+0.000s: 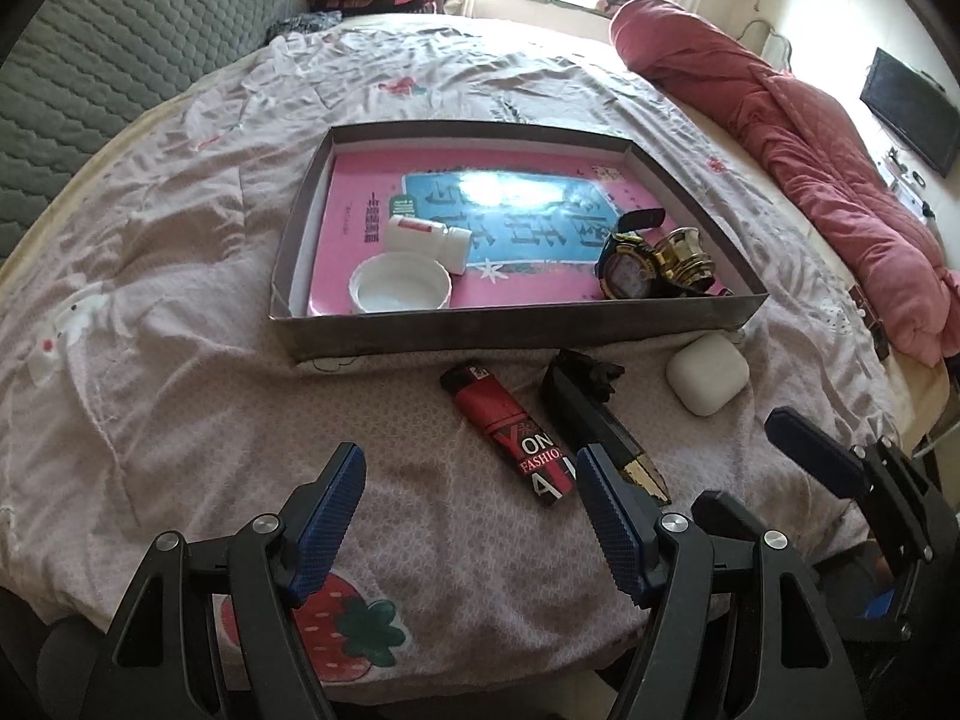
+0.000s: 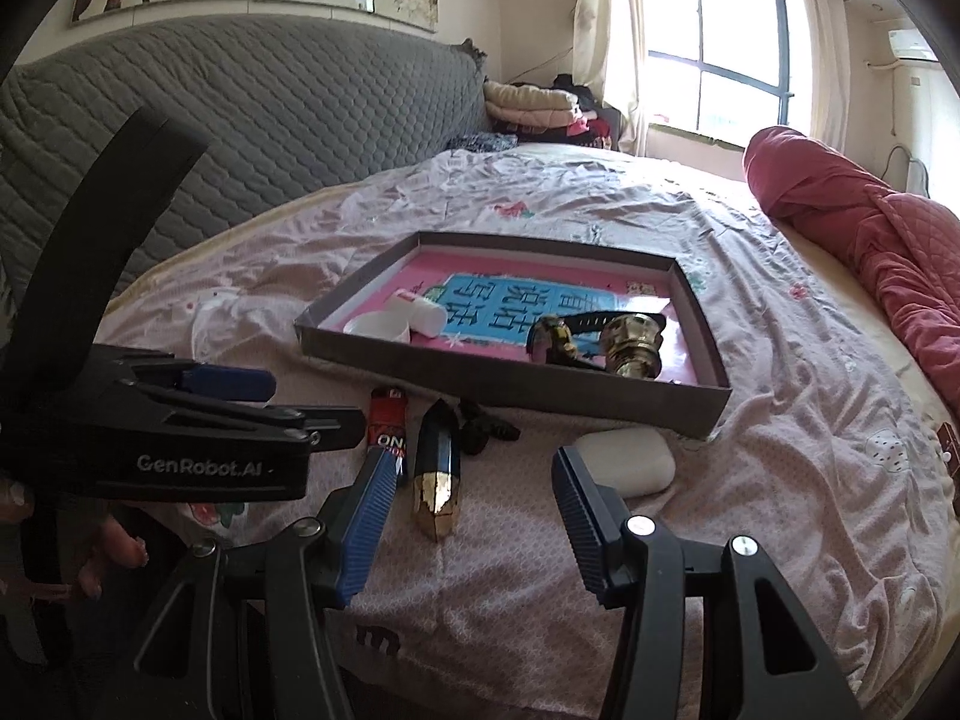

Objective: Organize rigid objects
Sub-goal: 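Withdraw both open grippers from the tray toward the lighter and black case, then close the left gripper on the red lighter while the right gripper grasps the black-and-gold case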

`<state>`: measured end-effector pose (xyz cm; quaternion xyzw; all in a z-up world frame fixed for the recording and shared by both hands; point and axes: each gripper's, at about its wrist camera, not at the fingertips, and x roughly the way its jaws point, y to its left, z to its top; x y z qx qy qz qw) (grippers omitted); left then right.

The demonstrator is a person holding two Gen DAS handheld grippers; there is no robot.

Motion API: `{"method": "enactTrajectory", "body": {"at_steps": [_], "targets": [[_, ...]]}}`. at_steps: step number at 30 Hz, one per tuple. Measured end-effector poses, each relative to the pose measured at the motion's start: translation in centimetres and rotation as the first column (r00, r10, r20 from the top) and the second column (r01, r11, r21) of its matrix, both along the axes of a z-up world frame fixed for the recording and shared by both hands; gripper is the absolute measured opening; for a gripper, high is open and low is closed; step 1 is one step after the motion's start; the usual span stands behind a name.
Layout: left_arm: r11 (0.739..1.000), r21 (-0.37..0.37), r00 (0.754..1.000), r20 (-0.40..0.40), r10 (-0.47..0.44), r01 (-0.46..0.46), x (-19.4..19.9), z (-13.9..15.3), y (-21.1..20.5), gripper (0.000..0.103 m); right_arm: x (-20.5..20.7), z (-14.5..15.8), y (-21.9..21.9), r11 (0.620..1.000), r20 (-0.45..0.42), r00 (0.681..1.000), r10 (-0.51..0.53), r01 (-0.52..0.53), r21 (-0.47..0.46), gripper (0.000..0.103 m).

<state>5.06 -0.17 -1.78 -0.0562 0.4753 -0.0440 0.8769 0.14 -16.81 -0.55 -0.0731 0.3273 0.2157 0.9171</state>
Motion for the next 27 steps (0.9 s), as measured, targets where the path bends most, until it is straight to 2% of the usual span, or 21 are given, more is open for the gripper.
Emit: {"method": "enactTrajectory", "body": {"at_steps": [19,27], "targets": [[0.999,0.032,0.995,-0.085,0.047,-0.044,2.9,-2.4,-0.8,0.074,1.2,-2.0,1.0,0.999,-0.057,0.998,0.016,-0.018,-0.039,0.054],[0.995,0.053,0.987,-0.131,0.093,-0.087,4.4,-3.1,-1.3,0.075,1.7,-2.9,1.6,0.998,-0.071,0.997,0.022,-0.026,-0.056,0.054]]}}
